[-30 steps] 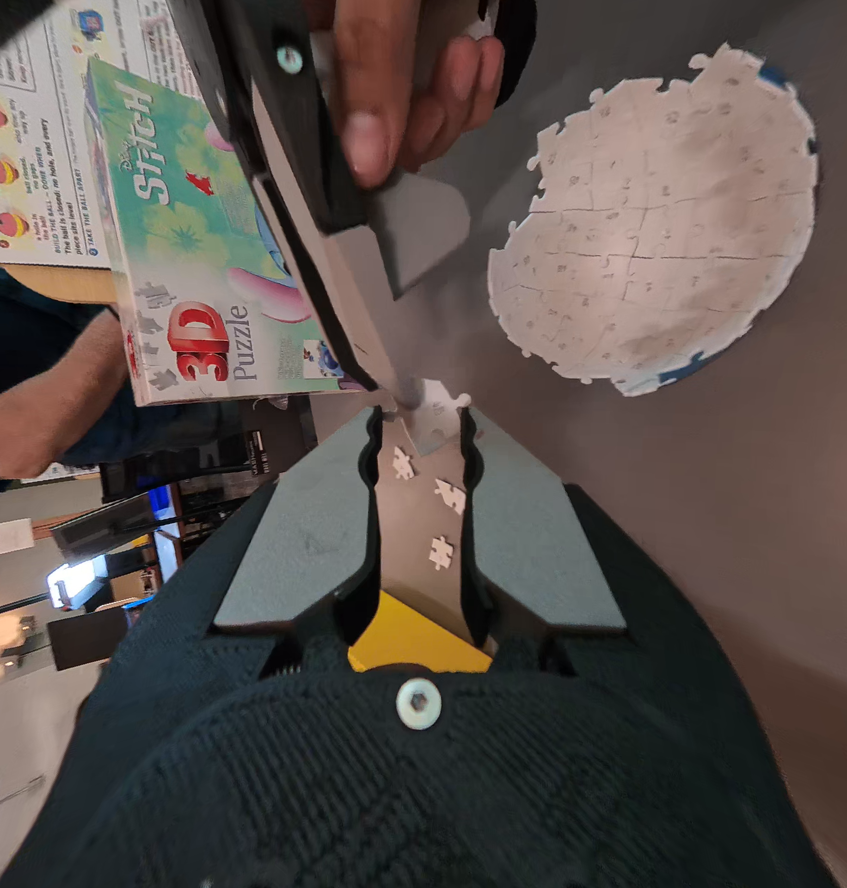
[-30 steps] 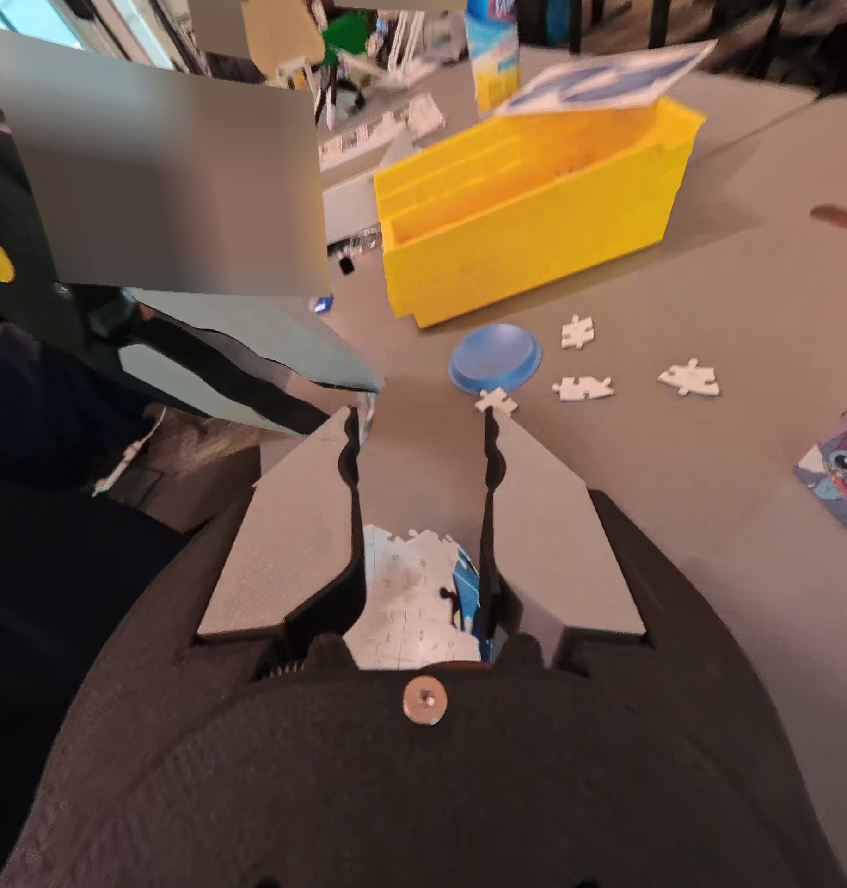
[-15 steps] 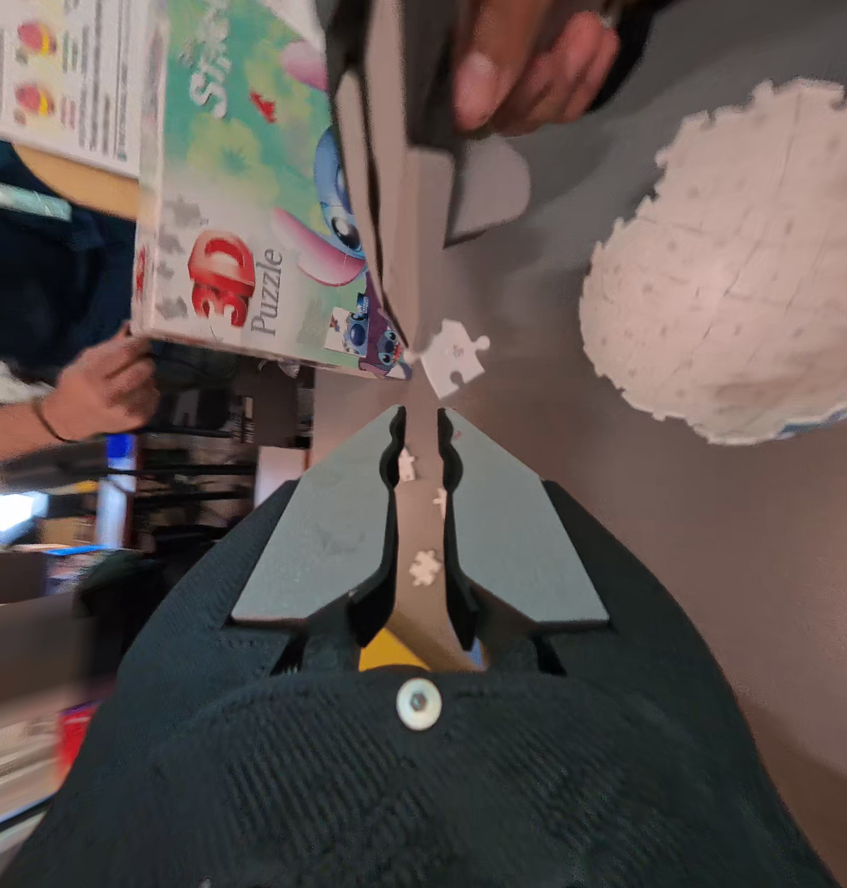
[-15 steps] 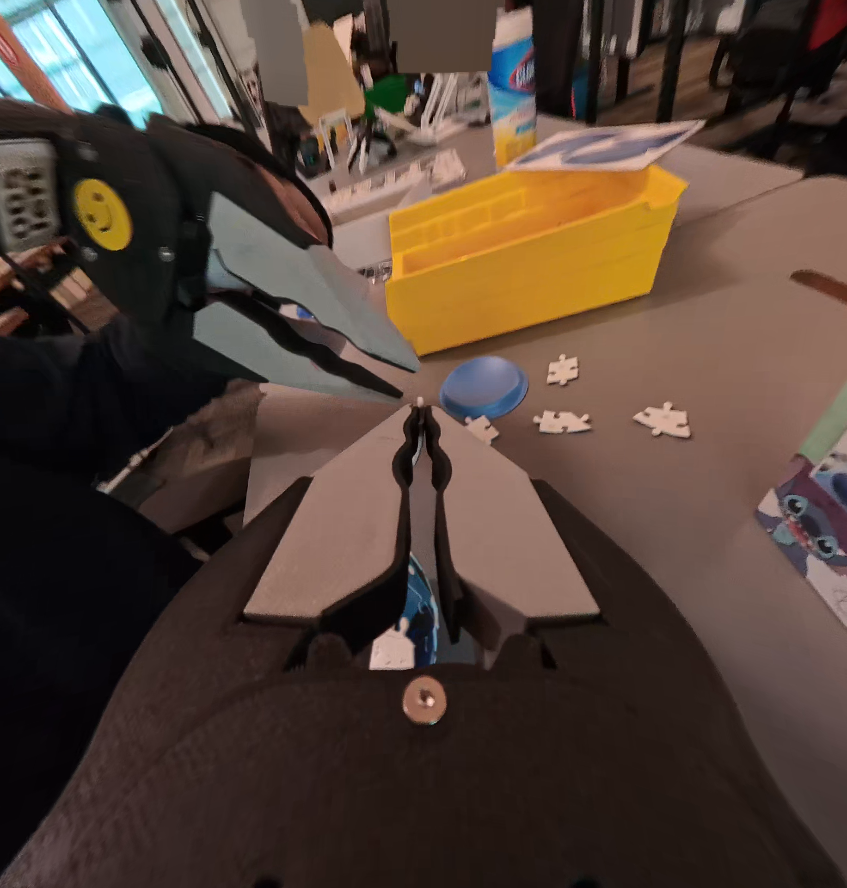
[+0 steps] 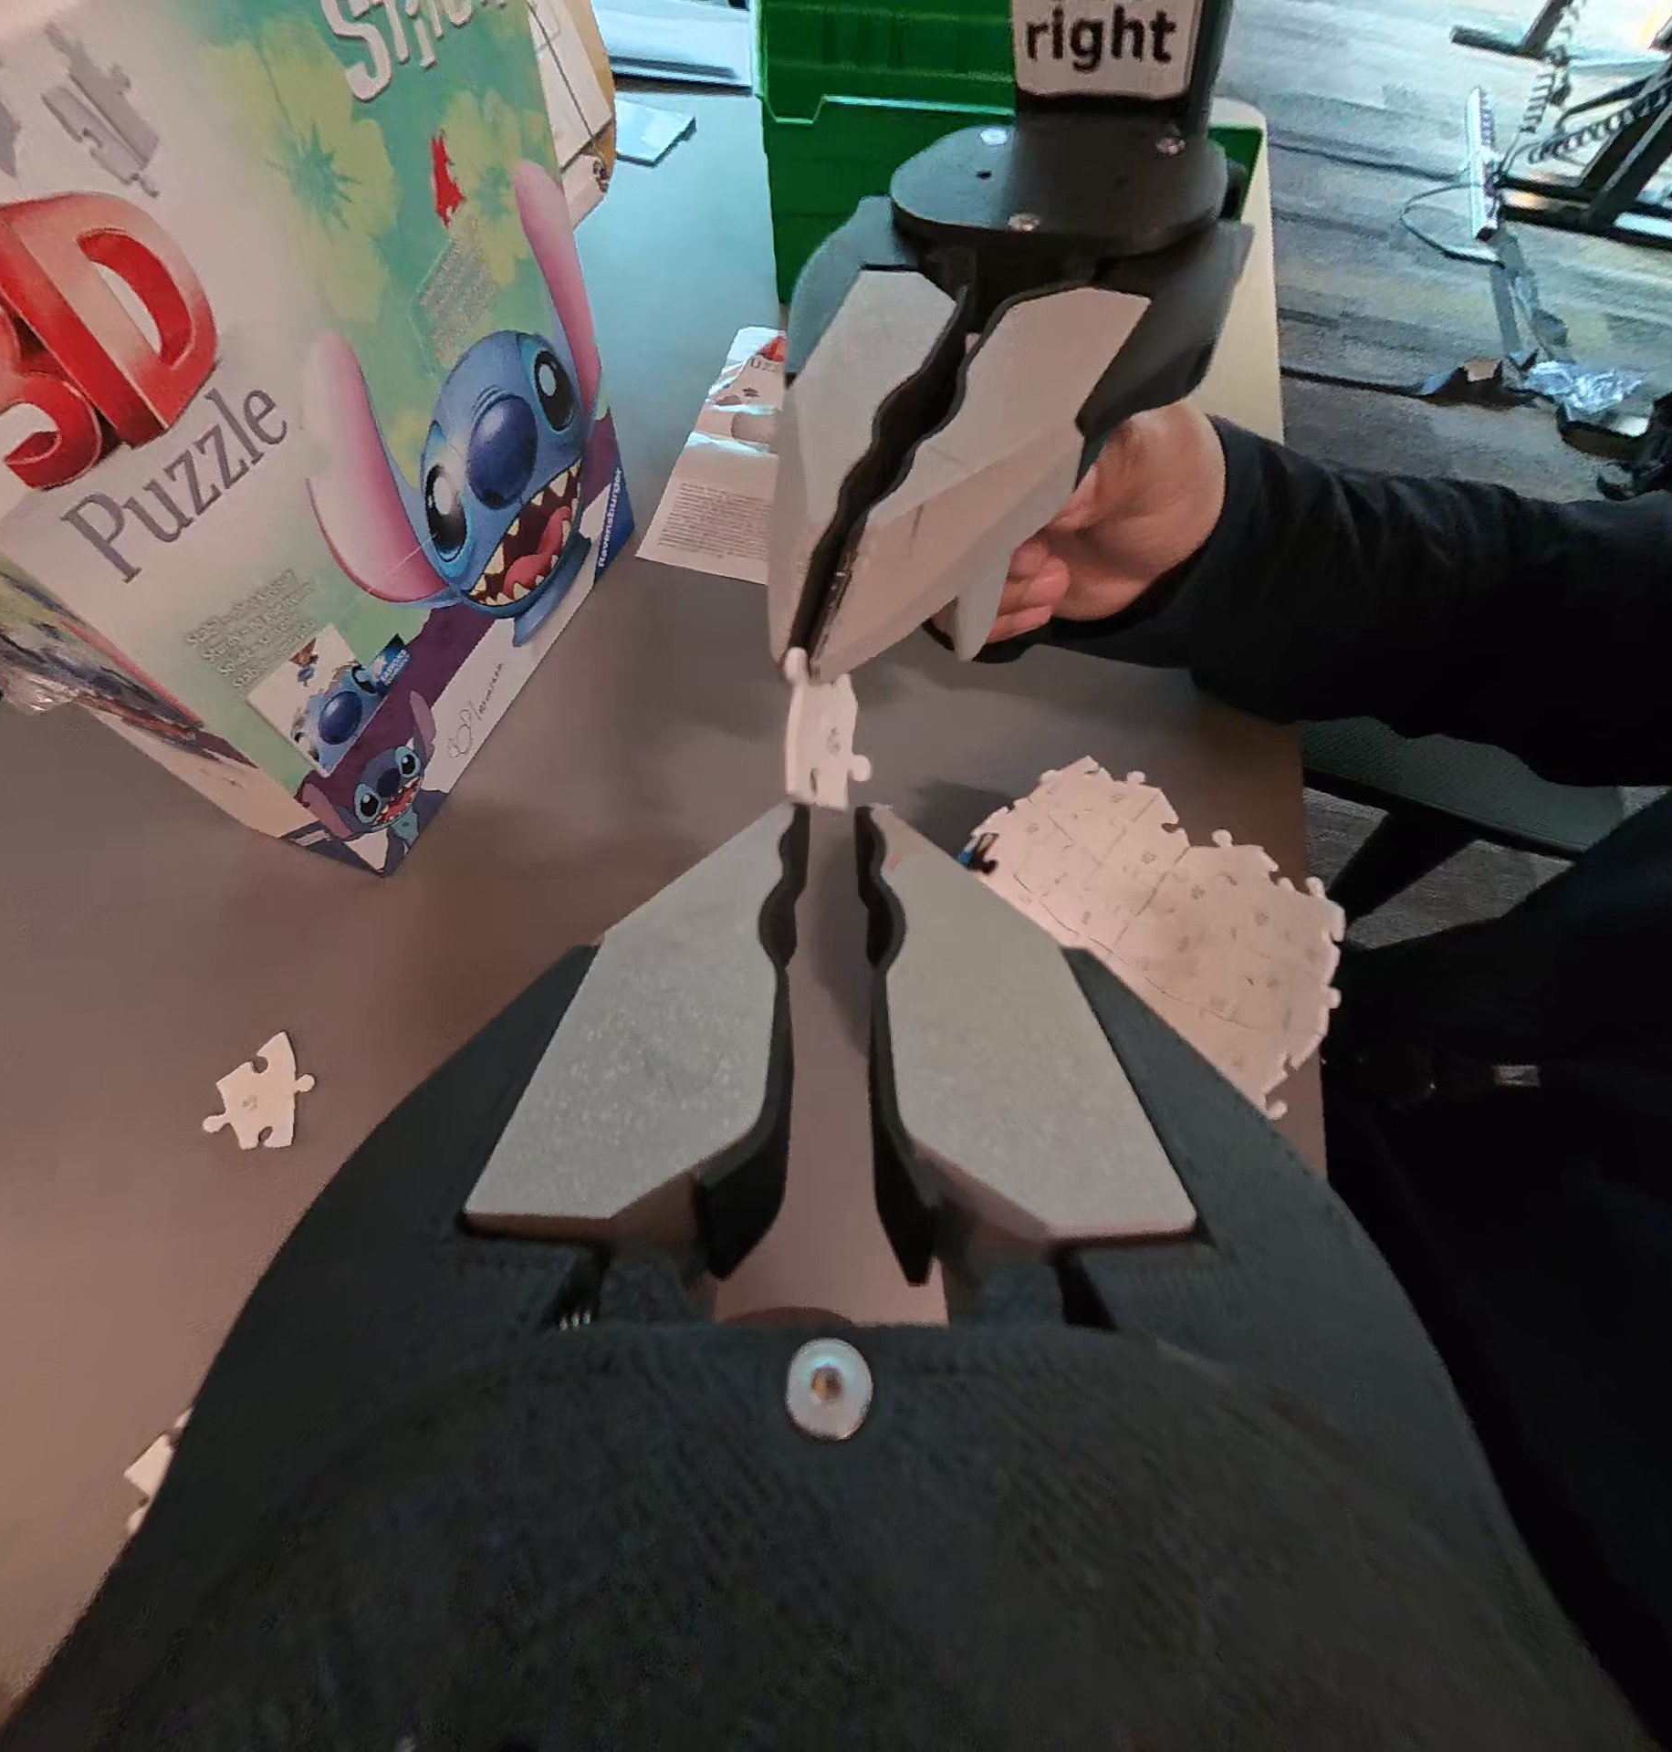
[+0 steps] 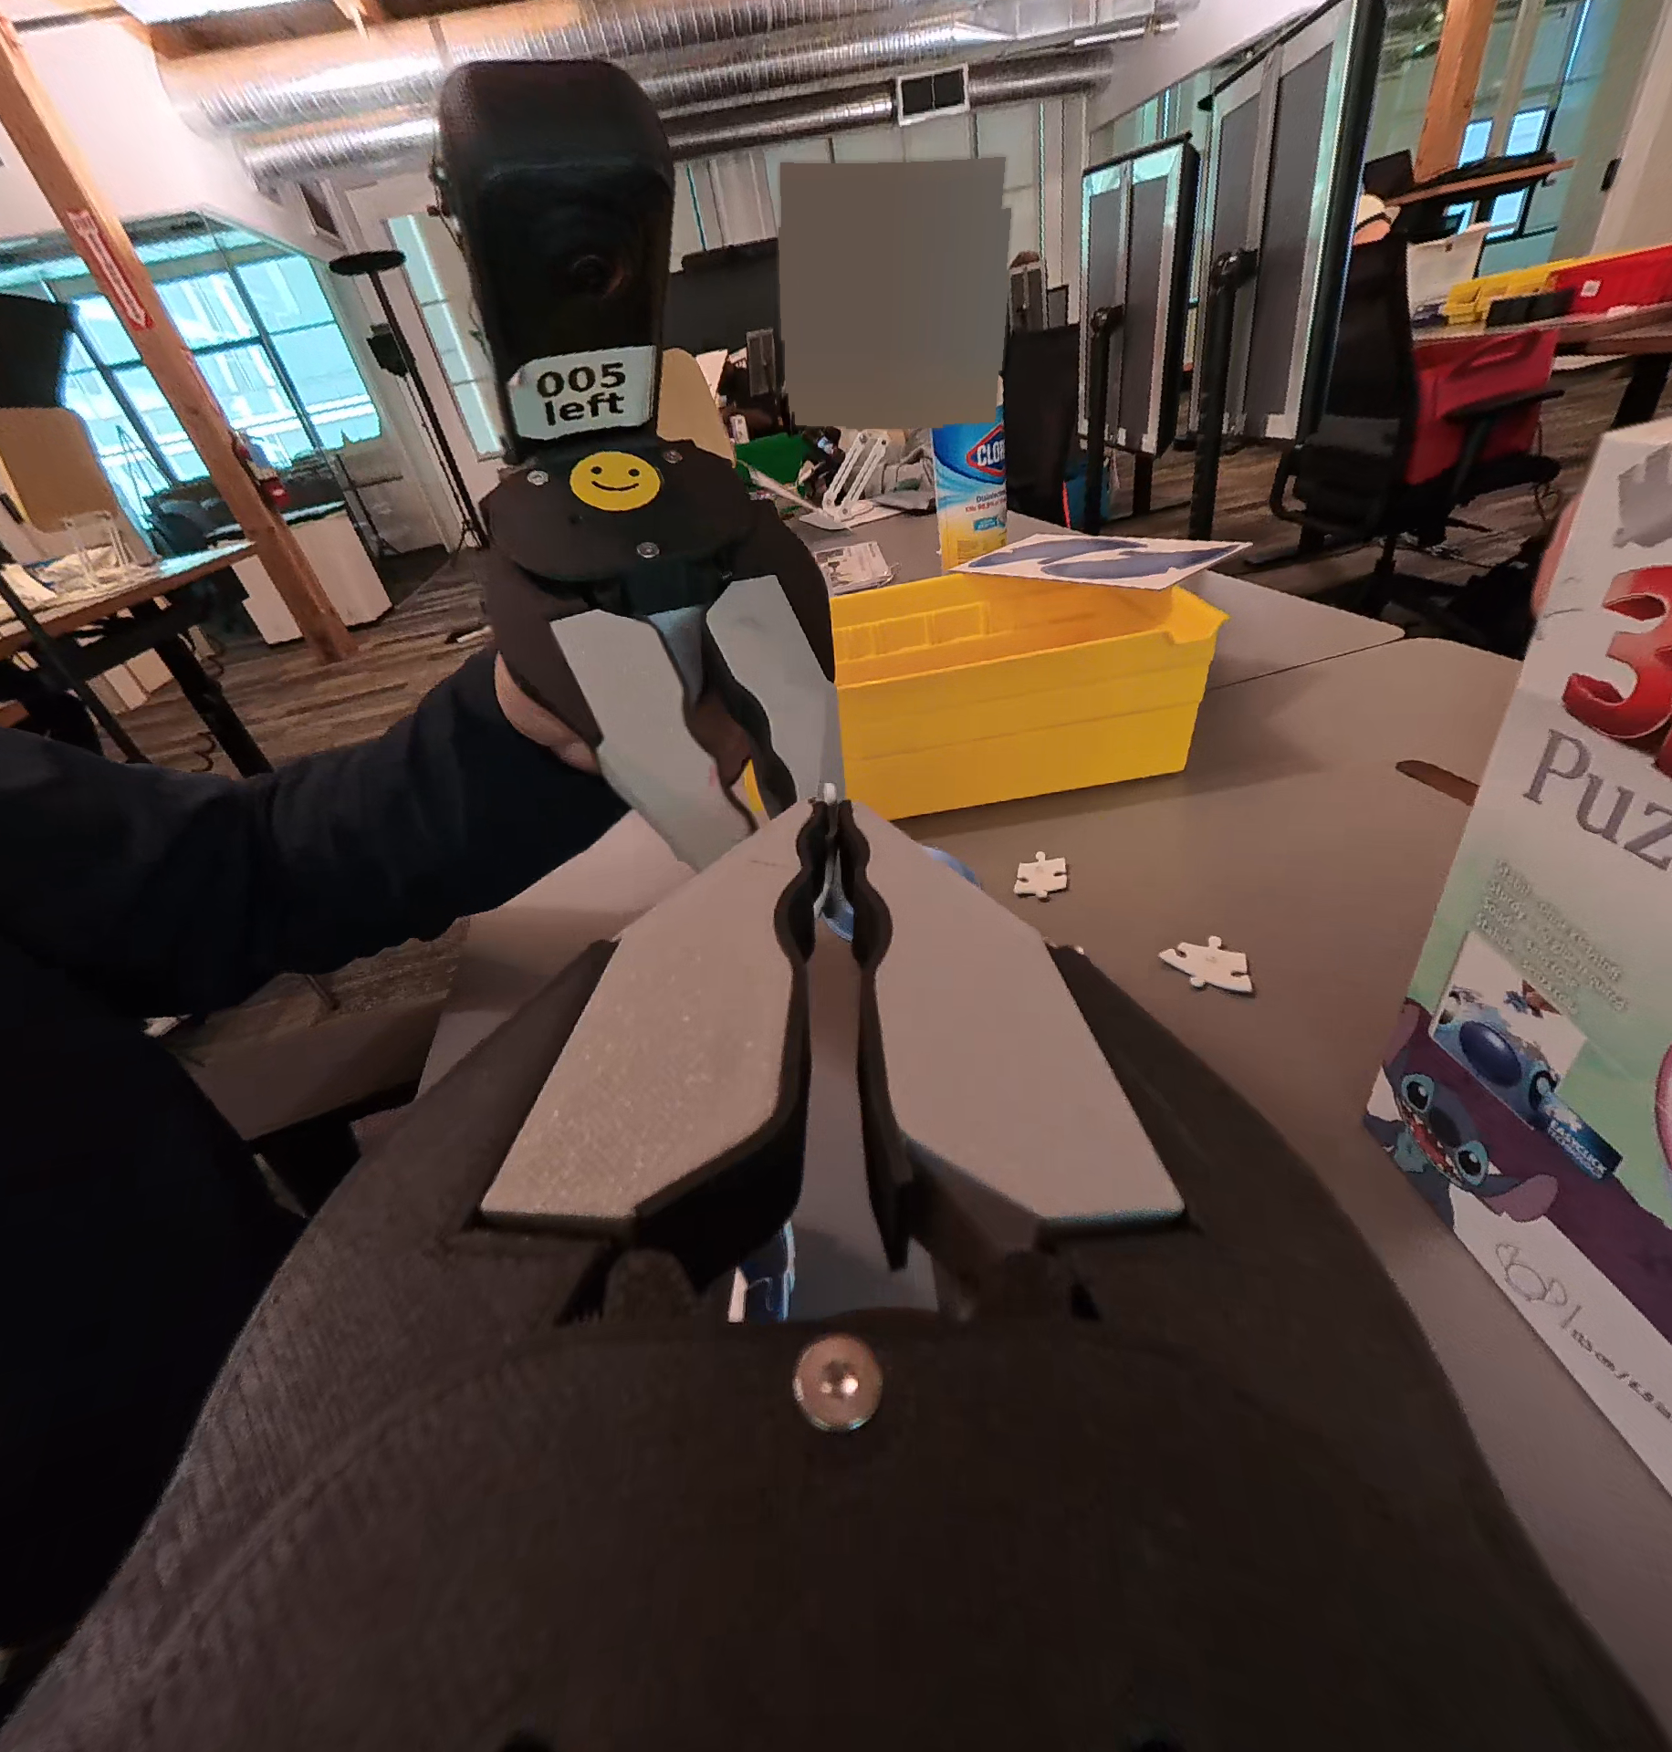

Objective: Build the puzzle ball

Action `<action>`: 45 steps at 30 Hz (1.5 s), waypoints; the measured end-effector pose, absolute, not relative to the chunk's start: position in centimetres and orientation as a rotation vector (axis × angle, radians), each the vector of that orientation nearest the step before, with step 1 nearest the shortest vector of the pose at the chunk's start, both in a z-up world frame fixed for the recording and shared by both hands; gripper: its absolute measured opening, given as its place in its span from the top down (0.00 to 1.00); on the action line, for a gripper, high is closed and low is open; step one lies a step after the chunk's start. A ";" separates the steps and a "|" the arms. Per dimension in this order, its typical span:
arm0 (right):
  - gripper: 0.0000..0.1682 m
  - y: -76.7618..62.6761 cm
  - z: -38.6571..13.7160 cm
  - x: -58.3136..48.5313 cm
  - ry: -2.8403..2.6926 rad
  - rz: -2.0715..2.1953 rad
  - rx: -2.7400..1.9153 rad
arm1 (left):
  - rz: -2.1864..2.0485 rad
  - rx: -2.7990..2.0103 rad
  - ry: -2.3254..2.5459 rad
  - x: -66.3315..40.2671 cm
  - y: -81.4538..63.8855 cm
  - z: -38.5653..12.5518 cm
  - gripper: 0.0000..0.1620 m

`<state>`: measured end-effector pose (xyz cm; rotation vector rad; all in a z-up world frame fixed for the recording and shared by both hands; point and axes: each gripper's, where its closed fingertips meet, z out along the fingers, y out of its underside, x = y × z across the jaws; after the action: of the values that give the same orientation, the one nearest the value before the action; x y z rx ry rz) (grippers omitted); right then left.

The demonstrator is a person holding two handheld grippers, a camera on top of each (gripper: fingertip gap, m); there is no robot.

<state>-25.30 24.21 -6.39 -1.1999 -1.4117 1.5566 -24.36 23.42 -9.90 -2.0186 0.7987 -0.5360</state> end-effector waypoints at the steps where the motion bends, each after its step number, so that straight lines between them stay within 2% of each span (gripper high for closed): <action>1: 1.00 24.2 -6.3 -25.2 -1.406 1.566 -1.195 | -0.548 -2.009 0.789 -24.3 23.5 -9.8 0.97; 17: 1.00 25.2 -6.7 -24.0 -1.353 1.649 -1.207 | -0.658 -1.910 0.659 -24.8 24.4 -7.2 1.00; 20: 1.00 25.2 -6.8 -24.0 -1.355 1.663 -1.218 | -0.665 -1.916 0.664 -24.5 24.4 -7.3 0.95; 23: 1.00 25.0 -6.9 -24.1 -1.364 1.668 -1.218 | -0.666 -1.918 0.661 -24.4 24.5 -7.3 0.95; 27: 1.00 24.7 -7.4 -24.2 -1.399 1.655 -1.228 | -0.667 -1.948 0.669 -24.3 24.5 -7.8 1.00; 45: 0.99 23.7 -9.6 -22.8 -1.650 1.545 -1.218 | -0.456 -2.266 1.134 -22.6 23.8 -11.5 1.00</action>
<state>-22.81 23.71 -9.64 -1.2177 -1.6496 1.5451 -22.57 23.80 -11.47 -2.2663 1.1336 -0.4556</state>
